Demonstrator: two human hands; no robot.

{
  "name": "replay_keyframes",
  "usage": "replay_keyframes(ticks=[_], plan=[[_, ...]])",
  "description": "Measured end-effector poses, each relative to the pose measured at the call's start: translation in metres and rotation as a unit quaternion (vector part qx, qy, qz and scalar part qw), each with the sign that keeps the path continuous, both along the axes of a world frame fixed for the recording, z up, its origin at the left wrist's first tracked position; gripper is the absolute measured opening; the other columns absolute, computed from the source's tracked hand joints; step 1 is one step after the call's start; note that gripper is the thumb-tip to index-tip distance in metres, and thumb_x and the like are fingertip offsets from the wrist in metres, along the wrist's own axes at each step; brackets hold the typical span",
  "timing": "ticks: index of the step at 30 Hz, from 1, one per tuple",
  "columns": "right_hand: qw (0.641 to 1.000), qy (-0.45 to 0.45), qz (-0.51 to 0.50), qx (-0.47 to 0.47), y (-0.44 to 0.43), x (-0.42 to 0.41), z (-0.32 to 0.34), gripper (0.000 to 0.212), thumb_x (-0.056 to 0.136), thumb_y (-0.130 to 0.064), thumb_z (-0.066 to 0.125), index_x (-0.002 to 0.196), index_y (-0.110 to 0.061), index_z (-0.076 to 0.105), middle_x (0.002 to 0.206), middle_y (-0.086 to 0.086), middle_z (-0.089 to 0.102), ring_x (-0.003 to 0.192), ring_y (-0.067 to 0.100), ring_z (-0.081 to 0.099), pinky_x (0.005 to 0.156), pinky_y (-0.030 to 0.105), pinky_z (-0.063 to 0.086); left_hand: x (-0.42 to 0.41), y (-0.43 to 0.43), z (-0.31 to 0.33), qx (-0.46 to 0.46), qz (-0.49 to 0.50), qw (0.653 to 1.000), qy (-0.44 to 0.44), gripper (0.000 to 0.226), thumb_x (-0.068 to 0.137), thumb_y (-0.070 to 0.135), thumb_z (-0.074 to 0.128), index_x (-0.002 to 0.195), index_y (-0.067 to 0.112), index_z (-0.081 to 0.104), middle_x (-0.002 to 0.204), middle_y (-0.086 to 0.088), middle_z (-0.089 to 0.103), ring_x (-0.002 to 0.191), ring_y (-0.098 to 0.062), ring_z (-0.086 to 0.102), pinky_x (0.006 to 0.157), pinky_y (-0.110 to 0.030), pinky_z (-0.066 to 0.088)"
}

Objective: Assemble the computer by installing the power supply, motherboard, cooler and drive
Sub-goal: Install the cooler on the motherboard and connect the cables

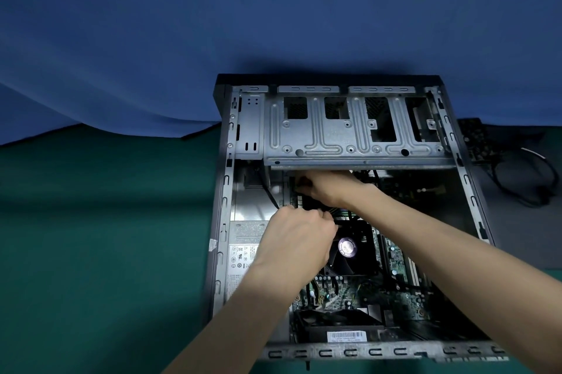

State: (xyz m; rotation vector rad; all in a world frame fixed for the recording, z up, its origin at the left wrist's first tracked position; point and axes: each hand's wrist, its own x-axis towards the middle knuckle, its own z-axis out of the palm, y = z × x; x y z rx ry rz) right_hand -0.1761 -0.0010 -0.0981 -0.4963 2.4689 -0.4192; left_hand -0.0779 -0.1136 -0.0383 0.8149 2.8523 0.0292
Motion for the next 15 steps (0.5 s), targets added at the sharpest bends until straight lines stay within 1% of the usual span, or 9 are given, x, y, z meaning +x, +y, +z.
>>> replay_keyframes(ticks=[3,5,6,9,11,13,14,15], plan=[[1.0,0.009,0.004,-0.002,-0.002,0.002,0.001,0.023,0.098,-0.026,0.05,0.118,-0.016,0.057,0.116,0.01,0.061,0.1,0.029,0.056,0.081,0.033,0.044,0.0,0.001,0.003,-0.013,-0.005,1.0,-0.013,0.008,0.086,0.028,0.06,0.082,0.023,0.064,0.063,0.006,0.063,0.052,-0.018,0.059,0.05,-0.026,0.029],[1.0,0.018,0.006,-0.007,-0.002,0.002,0.001,0.023,0.099,-0.025,0.049,0.118,-0.015,0.057,0.116,0.011,0.061,0.099,0.029,0.055,0.075,0.031,0.039,0.0,0.001,0.006,-0.028,-0.006,1.0,-0.013,0.01,0.079,0.03,0.068,0.072,0.025,0.064,0.054,0.007,0.059,0.045,-0.016,0.056,0.048,-0.024,0.027],[1.0,0.023,0.007,-0.008,-0.002,0.003,0.001,0.024,0.099,-0.025,0.048,0.12,-0.015,0.057,0.117,0.011,0.06,0.1,0.029,0.055,0.075,0.03,0.038,-0.001,0.001,0.007,-0.03,-0.006,1.0,-0.008,0.012,0.077,0.031,0.07,0.069,0.025,0.064,0.051,0.007,0.058,0.043,-0.015,0.055,0.047,-0.024,0.026],[1.0,0.023,-0.004,-0.019,-0.004,0.002,0.003,0.027,0.099,-0.026,0.048,0.121,-0.014,0.056,0.12,0.011,0.059,0.105,0.03,0.054,0.077,0.03,0.039,0.0,0.002,0.008,-0.023,-0.007,1.0,0.001,0.012,0.079,0.031,0.069,0.069,0.026,0.063,0.052,0.007,0.059,0.045,-0.015,0.056,0.048,-0.024,0.028],[1.0,0.024,-0.012,-0.012,-0.006,0.003,0.004,0.025,0.099,-0.025,0.048,0.117,-0.011,0.057,0.114,0.013,0.061,0.101,0.032,0.056,0.073,0.032,0.039,0.0,0.002,0.008,-0.016,-0.008,1.0,-0.005,0.012,0.082,0.029,0.065,0.071,0.025,0.063,0.055,0.006,0.06,0.047,-0.016,0.057,0.049,-0.024,0.029],[0.998,-0.004,-0.058,-0.026,-0.007,0.003,0.004,0.023,0.097,-0.022,0.047,0.112,-0.007,0.057,0.107,0.017,0.062,0.099,0.037,0.057,0.073,0.037,0.044,0.0,0.001,0.009,-0.018,-0.006,1.0,-0.013,0.014,0.083,0.029,0.065,0.069,0.025,0.063,0.054,0.006,0.059,0.047,-0.017,0.057,0.049,-0.024,0.03],[0.996,-0.021,-0.075,-0.036,-0.009,0.004,0.007,0.022,0.096,-0.021,0.047,0.109,-0.006,0.057,0.105,0.018,0.062,0.101,0.038,0.056,0.074,0.038,0.045,-0.001,0.001,0.01,-0.016,-0.005,1.0,-0.015,0.015,0.082,0.029,0.065,0.068,0.025,0.062,0.054,0.006,0.059,0.047,-0.017,0.057,0.049,-0.024,0.03],[0.995,-0.022,-0.087,-0.047,-0.011,0.004,0.003,0.018,0.096,-0.02,0.047,0.105,-0.007,0.057,0.101,0.017,0.061,0.1,0.038,0.056,0.072,0.036,0.042,-0.001,0.001,0.01,-0.013,-0.004,1.0,-0.018,0.016,0.083,0.028,0.064,0.068,0.025,0.062,0.054,0.005,0.06,0.048,-0.018,0.057,0.049,-0.025,0.031]])
